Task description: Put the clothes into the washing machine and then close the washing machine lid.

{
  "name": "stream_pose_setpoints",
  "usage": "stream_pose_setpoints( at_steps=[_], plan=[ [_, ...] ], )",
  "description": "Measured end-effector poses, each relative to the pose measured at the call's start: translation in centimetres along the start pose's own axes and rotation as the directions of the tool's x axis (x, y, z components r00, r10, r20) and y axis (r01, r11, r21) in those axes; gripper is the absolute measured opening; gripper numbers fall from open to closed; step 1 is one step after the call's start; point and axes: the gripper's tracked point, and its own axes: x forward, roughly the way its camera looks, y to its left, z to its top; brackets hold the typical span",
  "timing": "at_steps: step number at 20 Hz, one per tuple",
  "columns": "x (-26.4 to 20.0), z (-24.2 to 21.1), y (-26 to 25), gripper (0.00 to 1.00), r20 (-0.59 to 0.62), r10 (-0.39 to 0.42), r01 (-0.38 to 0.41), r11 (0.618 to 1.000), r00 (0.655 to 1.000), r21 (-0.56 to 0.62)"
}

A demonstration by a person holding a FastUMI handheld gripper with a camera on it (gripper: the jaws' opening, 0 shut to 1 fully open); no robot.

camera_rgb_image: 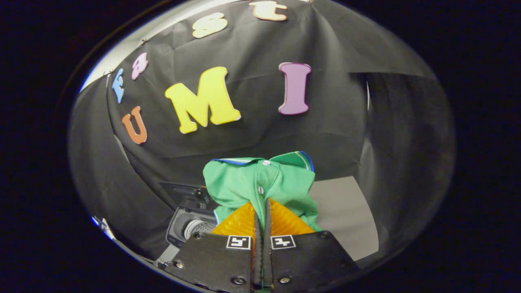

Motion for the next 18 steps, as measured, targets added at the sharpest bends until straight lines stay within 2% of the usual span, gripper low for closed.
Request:
stream_pose_setpoints(
  at_steps=[9,12,18],
  plan=[
    [-1.3,2.3,10.3,0.05,0.037,0.198,-0.194,0.976,0.979,-0.098],
    [-0.3,2.3,15.1,0.05,0.019,0.288,-0.284,0.952,0.958,-0.115],
    [1.7,2.4,23.4,0.05,0.004,0.408,-0.404,0.904,0.913,-0.137]
  ],
)
